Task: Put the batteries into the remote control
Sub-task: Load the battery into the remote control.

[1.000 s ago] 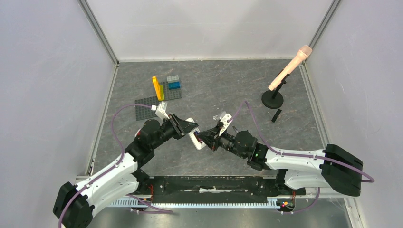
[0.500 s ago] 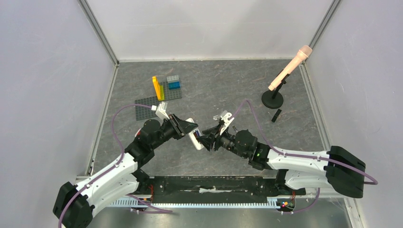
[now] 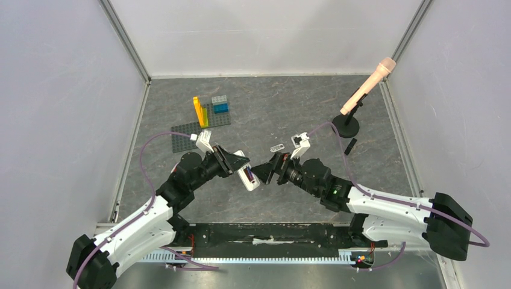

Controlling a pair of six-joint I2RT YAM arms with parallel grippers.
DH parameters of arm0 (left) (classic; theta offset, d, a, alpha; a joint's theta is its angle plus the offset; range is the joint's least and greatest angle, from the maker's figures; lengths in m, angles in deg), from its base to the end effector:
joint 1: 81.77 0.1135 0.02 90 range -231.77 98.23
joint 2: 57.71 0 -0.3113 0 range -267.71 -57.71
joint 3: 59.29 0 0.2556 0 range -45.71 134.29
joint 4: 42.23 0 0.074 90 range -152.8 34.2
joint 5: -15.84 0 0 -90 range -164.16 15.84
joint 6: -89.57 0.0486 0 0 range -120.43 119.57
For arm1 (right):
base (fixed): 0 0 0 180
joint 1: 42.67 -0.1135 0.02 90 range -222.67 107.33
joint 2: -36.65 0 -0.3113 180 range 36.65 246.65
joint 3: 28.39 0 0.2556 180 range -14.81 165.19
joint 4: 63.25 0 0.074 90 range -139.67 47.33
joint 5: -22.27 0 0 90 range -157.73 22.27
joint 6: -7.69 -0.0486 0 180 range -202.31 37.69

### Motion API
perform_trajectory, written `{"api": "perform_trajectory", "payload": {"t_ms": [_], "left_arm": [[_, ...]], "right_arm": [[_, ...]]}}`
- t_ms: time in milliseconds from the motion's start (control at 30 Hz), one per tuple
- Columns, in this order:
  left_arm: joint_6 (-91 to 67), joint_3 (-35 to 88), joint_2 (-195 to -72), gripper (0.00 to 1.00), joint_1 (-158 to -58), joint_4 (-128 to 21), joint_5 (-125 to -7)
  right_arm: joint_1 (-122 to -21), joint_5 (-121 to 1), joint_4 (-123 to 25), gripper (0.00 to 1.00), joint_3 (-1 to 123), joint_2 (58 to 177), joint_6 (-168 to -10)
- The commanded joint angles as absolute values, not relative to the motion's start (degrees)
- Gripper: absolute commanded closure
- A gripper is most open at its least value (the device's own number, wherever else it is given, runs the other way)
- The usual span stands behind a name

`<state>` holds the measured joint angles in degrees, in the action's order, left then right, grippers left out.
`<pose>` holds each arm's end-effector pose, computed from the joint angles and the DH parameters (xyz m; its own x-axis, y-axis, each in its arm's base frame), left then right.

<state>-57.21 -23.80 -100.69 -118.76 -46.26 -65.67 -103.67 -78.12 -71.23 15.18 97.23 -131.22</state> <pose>0.1277 -0.1052 0.2680 -0.6819 -0.5222 -0.5122 0.2559 0.4856 -0.8359 0.1200 0.1985 0.2908 -0.6333 0.3866 -0.6704 -0.4513 0.5193 0.7257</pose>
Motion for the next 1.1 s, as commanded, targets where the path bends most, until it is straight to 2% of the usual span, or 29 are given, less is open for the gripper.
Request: {"api": "perform_trajectory", "payload": {"t_ms": [0,133,367,1067], "left_arm": [[-54.7,-21.9,-99.9,0.98,-118.7,-44.9,-66.8],[-54.6,-21.6,-100.1,0.98,-118.7,-44.6,-66.8],[-54.3,-21.7,-100.2,0.98,-118.7,-43.4,-66.5],[-51.9,-22.3,-102.5,0.98,-118.7,-37.3,-59.8]], "right_arm": [[-102.6,-73.1,-71.9,0.02,13.0,96.1,-152.6],[-102.6,-69.6,-80.2,0.02,9.4,96.9,-163.8],[-102.6,-66.4,-85.6,0.02,7.1,100.6,-178.3],[-102.6,-70.8,-91.5,0.02,8.6,106.5,-187.7]]}}
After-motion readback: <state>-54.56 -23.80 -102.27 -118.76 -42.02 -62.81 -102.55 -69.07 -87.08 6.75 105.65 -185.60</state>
